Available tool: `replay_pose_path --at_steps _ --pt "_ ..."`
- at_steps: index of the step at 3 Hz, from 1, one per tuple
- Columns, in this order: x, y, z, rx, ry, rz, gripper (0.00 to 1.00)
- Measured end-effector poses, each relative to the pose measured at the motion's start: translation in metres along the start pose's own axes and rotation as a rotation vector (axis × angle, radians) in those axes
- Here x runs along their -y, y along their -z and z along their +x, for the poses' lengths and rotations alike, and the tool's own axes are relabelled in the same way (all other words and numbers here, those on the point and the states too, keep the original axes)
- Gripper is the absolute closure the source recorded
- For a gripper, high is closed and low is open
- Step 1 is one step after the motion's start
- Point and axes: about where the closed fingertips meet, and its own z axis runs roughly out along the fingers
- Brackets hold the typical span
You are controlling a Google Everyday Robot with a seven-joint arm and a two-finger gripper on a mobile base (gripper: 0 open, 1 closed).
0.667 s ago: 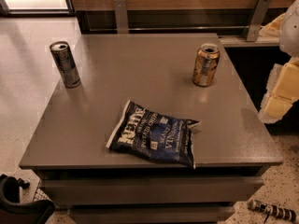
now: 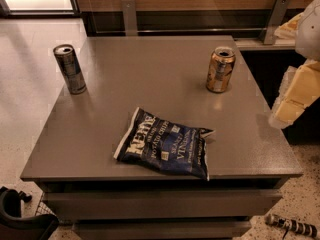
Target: Knock redbull can over
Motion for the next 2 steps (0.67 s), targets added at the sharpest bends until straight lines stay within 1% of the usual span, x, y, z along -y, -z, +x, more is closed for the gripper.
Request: replay_pose_path --at_steps 1,2 --pt "0.019 -0.015 -0.036 0.168 -0.063 0.043 0.0" --pt "0.055 -0.029 -0.105 0.422 -0.102 0.113 0.0"
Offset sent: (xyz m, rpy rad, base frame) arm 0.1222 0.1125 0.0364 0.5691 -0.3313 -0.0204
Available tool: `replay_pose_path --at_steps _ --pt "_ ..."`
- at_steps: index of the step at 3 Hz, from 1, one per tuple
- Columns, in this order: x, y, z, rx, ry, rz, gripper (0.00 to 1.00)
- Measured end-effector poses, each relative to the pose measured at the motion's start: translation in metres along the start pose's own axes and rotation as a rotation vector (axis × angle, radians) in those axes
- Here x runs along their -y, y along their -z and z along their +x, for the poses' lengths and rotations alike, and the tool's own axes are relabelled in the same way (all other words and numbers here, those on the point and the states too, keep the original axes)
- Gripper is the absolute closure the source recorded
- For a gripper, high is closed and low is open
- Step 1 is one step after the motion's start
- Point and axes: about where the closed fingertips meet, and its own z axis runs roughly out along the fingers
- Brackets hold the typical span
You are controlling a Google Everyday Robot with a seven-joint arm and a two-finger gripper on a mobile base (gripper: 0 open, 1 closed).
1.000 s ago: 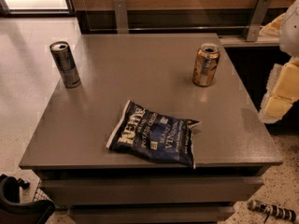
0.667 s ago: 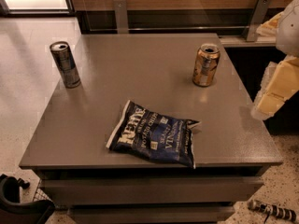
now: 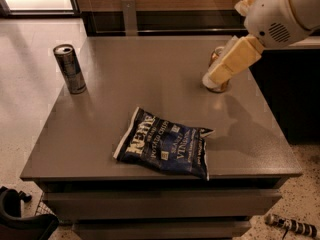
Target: Knock redbull can over
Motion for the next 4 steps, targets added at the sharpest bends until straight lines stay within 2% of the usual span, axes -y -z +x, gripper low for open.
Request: replay_pose_path --at_steps 1,2,3,4 --pt "0.02 -0.033 -0.04 0.152 0.019 0.026 0.0" --pt "0.024 -0.064 -0.084 0.286 0.033 0.053 0.0" --pt "0.007 -0.098 -0.124 0.383 0.036 0.039 0.0" --pt "-0.014 -0.123 -0.135 0.402 0.008 -0.001 0.0"
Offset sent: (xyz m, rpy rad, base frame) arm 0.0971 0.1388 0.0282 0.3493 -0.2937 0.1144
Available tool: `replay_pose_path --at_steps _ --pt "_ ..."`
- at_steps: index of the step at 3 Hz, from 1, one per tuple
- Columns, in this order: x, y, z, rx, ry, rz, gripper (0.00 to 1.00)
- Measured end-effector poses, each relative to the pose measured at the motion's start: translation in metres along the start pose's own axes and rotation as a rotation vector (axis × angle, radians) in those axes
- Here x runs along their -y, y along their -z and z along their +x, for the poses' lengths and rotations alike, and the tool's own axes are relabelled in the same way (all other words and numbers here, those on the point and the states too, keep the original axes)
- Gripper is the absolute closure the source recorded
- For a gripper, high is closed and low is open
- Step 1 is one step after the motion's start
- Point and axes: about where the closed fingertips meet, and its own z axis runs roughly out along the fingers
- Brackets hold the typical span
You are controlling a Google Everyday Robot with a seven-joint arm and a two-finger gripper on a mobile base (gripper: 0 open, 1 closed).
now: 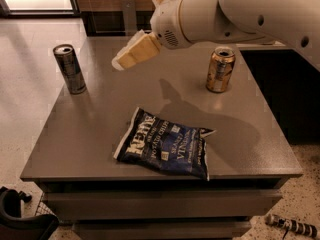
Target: Knock redbull can over
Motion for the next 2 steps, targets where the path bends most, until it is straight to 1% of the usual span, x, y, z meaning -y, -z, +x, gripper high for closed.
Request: replay_pose_path --at_steps 1,2 --pt "0.0 0.0 0.0 0.0 0.0 0.0 0.0" --pt "-0.009 -0.018 0.003 0.027 -0.013 -0.018 0.0"
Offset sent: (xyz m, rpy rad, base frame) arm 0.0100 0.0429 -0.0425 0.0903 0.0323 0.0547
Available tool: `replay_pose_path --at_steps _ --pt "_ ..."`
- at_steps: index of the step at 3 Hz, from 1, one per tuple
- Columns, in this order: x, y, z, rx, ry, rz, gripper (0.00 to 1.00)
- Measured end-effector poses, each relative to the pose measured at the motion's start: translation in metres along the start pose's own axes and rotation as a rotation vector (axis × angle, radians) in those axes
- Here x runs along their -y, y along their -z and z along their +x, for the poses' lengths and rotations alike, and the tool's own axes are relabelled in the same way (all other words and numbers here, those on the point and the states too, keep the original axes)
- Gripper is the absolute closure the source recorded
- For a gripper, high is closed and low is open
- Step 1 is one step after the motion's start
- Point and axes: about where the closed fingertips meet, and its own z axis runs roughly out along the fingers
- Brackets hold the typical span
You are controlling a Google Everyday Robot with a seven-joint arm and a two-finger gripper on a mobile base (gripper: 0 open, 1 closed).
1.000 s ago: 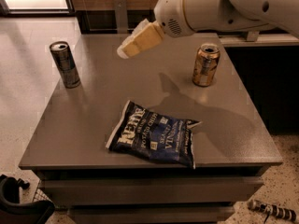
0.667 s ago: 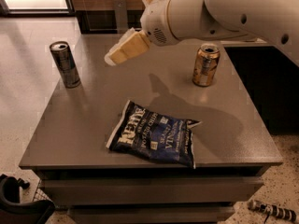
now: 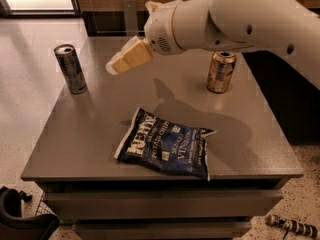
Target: Knock redbull can over
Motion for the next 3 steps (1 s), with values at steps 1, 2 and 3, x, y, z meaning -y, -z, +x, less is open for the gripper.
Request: replay_pose_path --at_steps 1,2,3 --pt "-0.017 -0.04 0.006 0.064 -0.016 -0.039 0.0" --pt "-0.031 -0.075 0.013 0.112 -0.036 -0.073 0.0" --pt "-0.041 -0.106 0.02 0.149 -0.083 -0.116 0.0"
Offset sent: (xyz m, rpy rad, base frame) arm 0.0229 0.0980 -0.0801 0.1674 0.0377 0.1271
